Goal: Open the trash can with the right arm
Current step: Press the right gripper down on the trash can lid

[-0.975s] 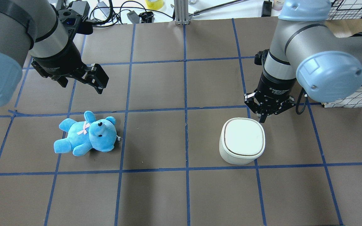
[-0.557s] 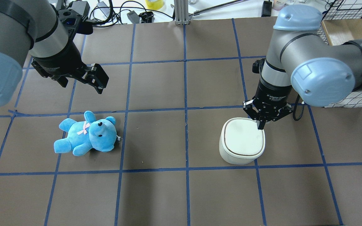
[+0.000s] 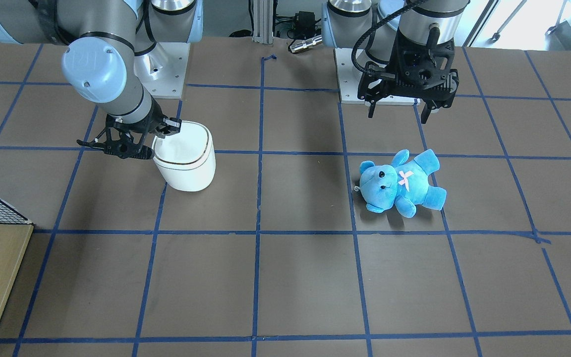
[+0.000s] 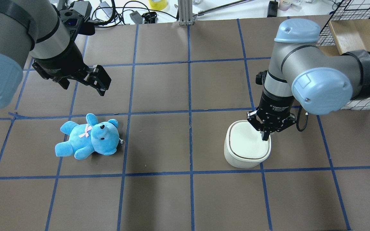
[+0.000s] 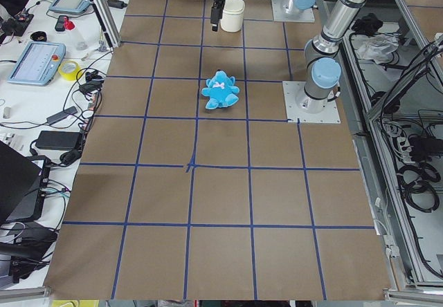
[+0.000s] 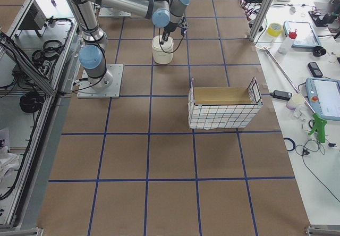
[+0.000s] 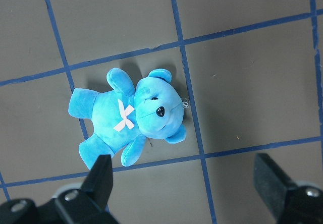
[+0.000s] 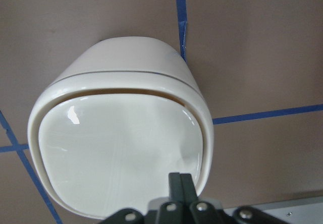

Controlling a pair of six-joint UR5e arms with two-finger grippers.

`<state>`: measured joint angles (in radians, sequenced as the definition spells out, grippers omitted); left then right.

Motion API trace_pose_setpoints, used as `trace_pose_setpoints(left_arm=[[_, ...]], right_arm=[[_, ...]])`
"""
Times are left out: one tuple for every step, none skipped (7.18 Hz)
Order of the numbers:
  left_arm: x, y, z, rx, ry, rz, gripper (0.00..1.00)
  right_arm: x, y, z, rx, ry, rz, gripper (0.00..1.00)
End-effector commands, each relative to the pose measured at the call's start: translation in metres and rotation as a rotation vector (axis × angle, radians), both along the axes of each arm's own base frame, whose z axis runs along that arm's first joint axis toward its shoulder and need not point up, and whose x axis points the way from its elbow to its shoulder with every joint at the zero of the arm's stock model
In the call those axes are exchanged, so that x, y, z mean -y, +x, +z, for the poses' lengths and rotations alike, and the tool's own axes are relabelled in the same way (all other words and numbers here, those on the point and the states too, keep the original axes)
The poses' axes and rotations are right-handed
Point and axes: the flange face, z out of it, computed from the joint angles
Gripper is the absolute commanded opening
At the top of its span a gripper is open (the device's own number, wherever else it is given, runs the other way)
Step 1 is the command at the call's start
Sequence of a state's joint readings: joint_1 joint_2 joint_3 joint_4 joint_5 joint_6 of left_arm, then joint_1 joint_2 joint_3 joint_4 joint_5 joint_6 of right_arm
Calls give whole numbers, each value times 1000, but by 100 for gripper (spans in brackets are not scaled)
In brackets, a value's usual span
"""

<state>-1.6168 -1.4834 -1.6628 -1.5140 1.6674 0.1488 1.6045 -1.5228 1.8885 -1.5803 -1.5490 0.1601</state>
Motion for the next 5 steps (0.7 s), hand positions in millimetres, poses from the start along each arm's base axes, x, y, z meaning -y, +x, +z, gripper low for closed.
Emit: trace_pose_setpoints(left_arm=[[0,0,0,0,0,0,100],[0,0,0,0,0,0,100],[0,0,0,0,0,0,100],[0,0,0,0,0,0,100],[0,0,0,0,0,0,100]], right_arm=[[-1,0,-7,-1,15,1,0],[1,0,-13,0,26,0,0],[3,0,-14,0,21,-1,0],[3,0,-14,-1,21,-1,0],[3,0,-15,-1,23,-1,0]])
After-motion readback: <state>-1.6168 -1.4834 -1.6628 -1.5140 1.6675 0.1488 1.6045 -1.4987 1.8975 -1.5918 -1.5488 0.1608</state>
